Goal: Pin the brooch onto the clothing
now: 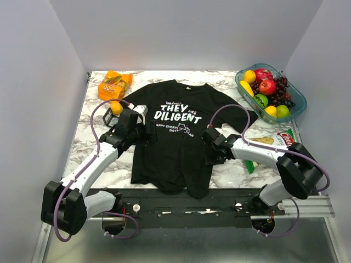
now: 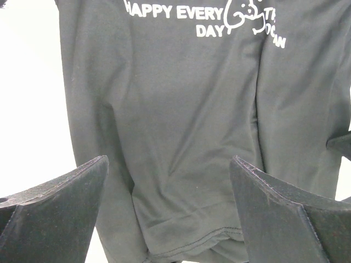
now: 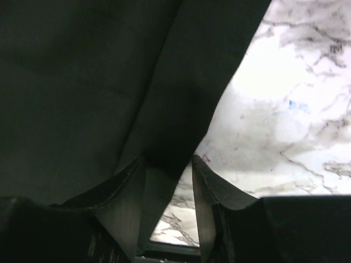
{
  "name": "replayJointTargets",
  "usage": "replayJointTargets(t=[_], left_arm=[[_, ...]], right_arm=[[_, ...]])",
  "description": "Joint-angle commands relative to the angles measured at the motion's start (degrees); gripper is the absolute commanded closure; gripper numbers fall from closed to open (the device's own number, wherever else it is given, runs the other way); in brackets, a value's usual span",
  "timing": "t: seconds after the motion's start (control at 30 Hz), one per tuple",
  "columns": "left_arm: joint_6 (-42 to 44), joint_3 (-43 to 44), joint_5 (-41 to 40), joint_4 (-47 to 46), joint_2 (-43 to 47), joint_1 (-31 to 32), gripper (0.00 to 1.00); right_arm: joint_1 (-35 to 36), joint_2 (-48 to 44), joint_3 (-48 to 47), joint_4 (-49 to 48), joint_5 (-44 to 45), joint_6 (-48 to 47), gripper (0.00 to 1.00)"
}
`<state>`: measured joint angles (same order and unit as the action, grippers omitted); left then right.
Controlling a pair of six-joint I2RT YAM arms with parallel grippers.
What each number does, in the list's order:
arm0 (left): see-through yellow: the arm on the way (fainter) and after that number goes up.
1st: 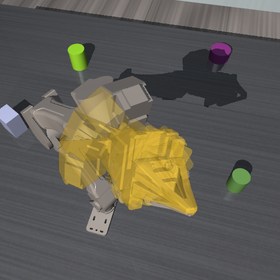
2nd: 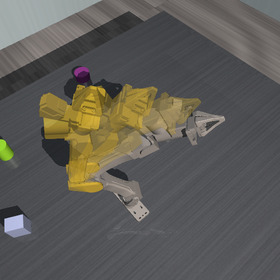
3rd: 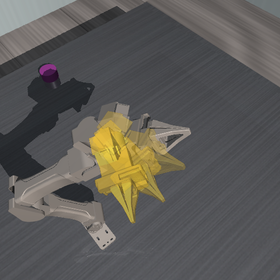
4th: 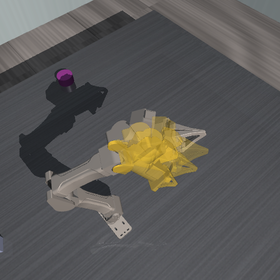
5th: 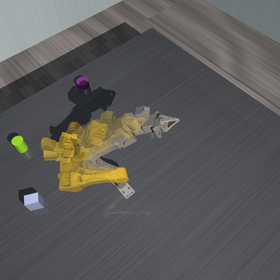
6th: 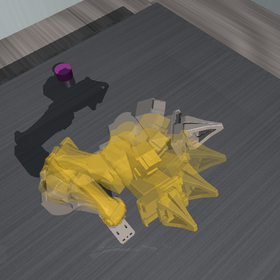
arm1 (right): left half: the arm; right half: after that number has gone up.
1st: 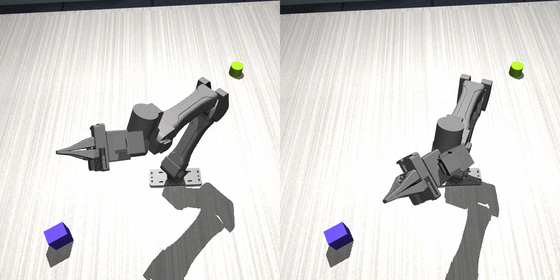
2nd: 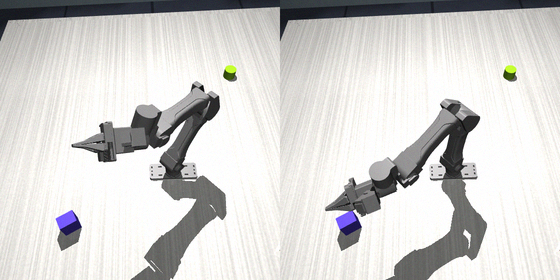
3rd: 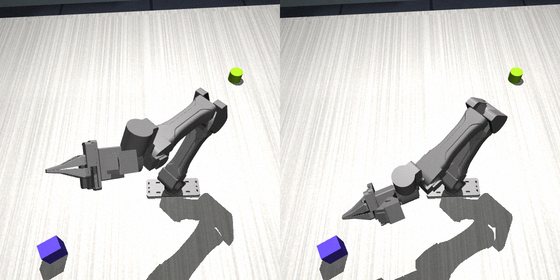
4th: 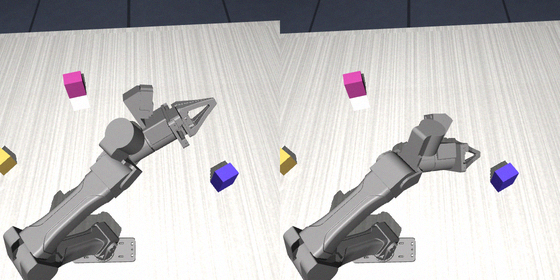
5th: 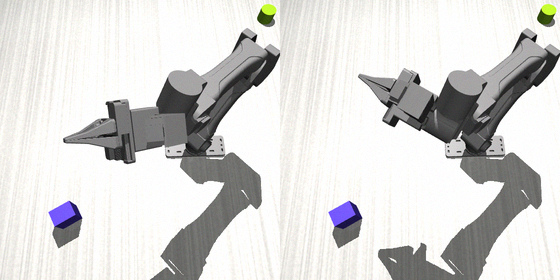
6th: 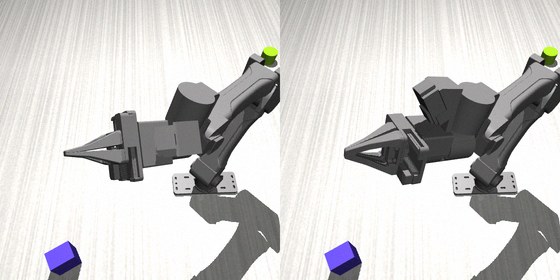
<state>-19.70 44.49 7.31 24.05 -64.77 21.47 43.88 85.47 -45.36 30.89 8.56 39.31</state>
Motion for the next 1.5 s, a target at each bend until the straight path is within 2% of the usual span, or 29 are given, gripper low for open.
replayJointTargets(t=[0.0, 0.1, 0.13, 0.47, 0.57, 0.7, 0.77, 0.8, 0.83, 0.93, 1.03, 1.17, 1.3, 1.47], left_arm=[[0.9, -0.4, -1.9, 1.3, 0.7, -0.2, 0.01], [0.9, -0.5, -2.7, 1.4, 1.2, -0.2, 0.01], [0.9, -0.6, -2.7, 1.3, 1.6, -0.2, 0.01], [-0.5, -0.7, -2.2, 1.2, 0.5, -0.3, 0.01], [-3.9, -2.1, -2.1, 1.1, 1.7, 0.2, 0.01], [-8.2, -5.5, -5.1, 1.4, 5.0, 3.1, 0.01], [-11.7, -7.2, -6.9, 3.1, 6.8, 5.6, 0.01], [-13.3, -7.8, -8.5, 3.6, 7.5, 6.6, 0.01], [-14.9, -9.0, -9.8, 4.9, 8.9, 9.1, 0.01], [-21.8, -10.8, -15.2, 7.5, 11.4, 12.8, 0.01], [-27.5, -10.6, -22.0, 11.7, 12.0, 16.2, 0.01], [-30.3, -9.4, -25.9, 15.6, 11.5, 17.2, 0.01], [-32.2, -11.3, -23.7, 15.2, 12.9, 17.2, 0.01], [-33.5, -16.9, -19.9, 12.3, 13.9, 17.3, 0.02]], right_arm=[[-1.4, 2.6, -1.4, -2.8, 0.9, -0.3, 0.7], [-3.5, 2.5, -0.4, -2.7, 0.7, -0.1, 0.94], [-4.1, 2.0, 0.0, -2.6, 0.7, -0.2, 0.99], [-13.5, -4.3, 1.1, -0.7, 3.0, -5.7, 0.99], [-16.3, -3.9, -0.2, -0.3, 4.2, -7.9, 0.99], [-16.6, -5.8, -2.4, 3.0, 6.1, -9.7, 0.99], [-16.5, -8.5, -3.1, 4.7, 6.2, -10.7, 0.95], [-16.5, -9.4, -3.6, 6.6, 6.1, -10.7, 0.88], [-16.5, -10.7, -3.8, 7.8, 5.3, -11.0, 0.69], [-14.1, -15.3, -3.6, 10.7, 2.6, -11.1, 0.39], [-7.2, -17.8, -4.2, 13.9, 2.4, -7.9, 0.34], [1.4, -17.6, -4.2, 16.0, 2.3, -1.9, 0.34], [9.4, -16.2, -2.9, 14.6, 2.5, 3.7, 0.34], [13.7, -11.0, -1.4, 12.5, 2.1, 6.8, 0.33]])
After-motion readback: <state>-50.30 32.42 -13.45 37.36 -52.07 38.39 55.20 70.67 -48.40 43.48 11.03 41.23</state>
